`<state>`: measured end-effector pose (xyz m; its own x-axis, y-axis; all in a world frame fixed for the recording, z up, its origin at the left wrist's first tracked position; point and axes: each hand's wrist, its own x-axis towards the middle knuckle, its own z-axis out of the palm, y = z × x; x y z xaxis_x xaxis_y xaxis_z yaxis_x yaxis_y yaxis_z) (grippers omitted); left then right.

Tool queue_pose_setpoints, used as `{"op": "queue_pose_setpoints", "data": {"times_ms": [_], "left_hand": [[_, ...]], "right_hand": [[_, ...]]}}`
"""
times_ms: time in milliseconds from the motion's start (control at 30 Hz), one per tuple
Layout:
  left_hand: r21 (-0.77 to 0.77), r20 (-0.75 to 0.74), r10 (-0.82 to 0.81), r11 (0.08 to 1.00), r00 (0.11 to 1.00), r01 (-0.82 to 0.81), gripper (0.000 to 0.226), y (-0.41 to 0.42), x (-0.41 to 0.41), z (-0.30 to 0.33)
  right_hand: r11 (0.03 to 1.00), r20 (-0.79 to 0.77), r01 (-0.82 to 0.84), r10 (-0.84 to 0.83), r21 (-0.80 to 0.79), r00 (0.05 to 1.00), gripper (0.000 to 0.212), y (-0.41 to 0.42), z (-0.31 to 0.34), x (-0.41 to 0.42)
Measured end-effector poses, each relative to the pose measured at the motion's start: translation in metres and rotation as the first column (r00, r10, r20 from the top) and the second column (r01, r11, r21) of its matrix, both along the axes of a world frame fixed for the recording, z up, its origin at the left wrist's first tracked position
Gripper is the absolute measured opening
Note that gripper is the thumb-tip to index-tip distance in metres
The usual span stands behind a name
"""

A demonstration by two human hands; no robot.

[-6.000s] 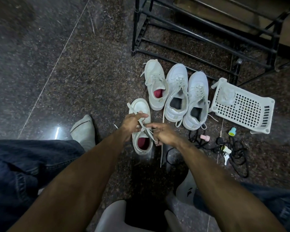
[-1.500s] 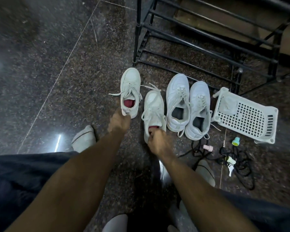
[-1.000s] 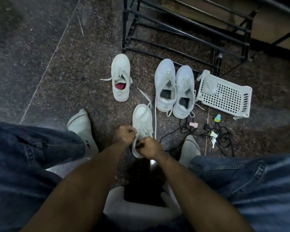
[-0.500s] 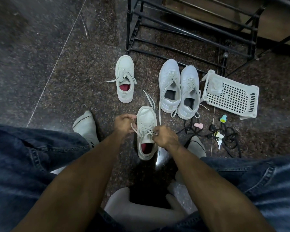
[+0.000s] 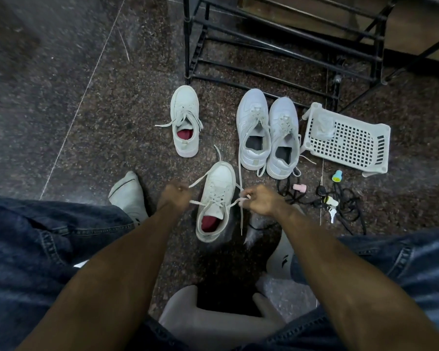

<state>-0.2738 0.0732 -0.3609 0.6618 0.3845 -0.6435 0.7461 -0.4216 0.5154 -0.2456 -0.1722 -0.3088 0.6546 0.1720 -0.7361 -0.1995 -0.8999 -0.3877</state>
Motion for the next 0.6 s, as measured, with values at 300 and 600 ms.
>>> {"op": "queue_pose_setpoints", "data": {"times_ms": [300, 600], "left_hand": [[-0.049, 0.052, -0.495, 0.866, 0.867, 0.497, 0.033, -0.043, -0.013, 0.026], [0.117, -0.182, -0.525, 0.828, 0.831, 0.548, 0.051, -0.036, -0.026, 0.024]], "right_hand": [[0.969, 0.136, -0.243, 0.246, -0.038, 0.960, 0.036, 0.046, -0.004, -0.022], [0.986, -0.141, 0.087, -0.067, 0.145, 0.988, 0.014, 0.058, -0.007, -0.006]]}}
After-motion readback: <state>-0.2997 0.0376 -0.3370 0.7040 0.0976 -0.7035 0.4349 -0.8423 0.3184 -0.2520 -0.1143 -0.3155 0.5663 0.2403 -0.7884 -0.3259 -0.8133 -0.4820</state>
